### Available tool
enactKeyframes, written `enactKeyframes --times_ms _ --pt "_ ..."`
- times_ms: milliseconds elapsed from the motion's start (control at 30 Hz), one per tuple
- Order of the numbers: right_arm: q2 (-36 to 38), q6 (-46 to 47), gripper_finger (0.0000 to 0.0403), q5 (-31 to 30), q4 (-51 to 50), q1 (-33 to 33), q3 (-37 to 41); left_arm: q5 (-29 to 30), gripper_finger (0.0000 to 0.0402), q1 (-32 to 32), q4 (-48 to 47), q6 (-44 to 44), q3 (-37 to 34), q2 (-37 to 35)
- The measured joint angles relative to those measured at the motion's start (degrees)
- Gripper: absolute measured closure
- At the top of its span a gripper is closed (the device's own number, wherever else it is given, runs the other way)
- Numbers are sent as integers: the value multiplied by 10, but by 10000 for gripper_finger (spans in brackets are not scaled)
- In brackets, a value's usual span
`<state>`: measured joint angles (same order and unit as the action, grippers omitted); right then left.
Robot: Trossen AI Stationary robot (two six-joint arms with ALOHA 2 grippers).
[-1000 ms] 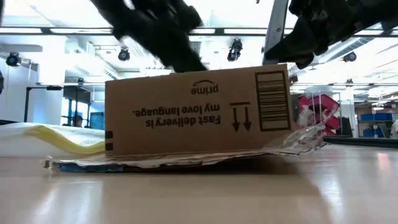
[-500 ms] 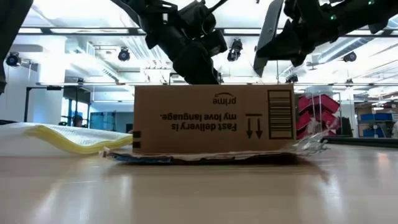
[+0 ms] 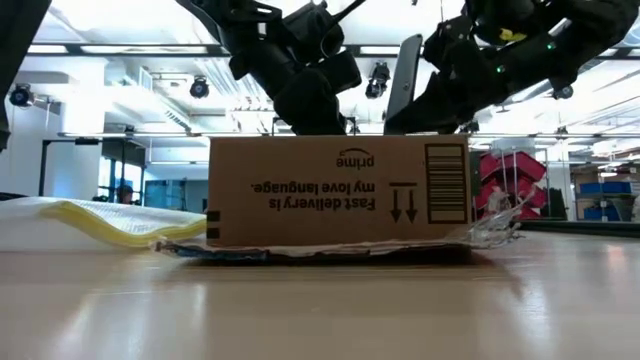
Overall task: Unpack boxes
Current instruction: Break down the box until it is fully flat
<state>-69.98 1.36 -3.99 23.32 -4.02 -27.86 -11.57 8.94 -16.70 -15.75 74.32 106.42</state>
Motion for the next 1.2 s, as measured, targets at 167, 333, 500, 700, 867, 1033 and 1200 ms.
enactKeyframes --times_ms 167,333,500,700,867,1033,1200 --pt "0 -13 355 0 -8 -9 0 0 206 -1 0 4 0 0" --pt "1 -14 355 20 -51 -17 0 0 212 -1 -9 9 0 -1" --pt "31 -10 355 21 -102 -16 0 3 208 -1 -25 10 0 -1" --pt "113 -10 355 11 -156 -16 0 16 214 -1 -66 11 0 -2" --pt "186 0 355 7 -155 -17 0 20 221 -3 -89 31 -1 -8" --pt "207 60 355 6 -180 -4 1 28 221 -7 -100 31 -5 -63" --pt "191 112 355 -23 -229 28 2 108 229 15 -85 -25 -2 -146"
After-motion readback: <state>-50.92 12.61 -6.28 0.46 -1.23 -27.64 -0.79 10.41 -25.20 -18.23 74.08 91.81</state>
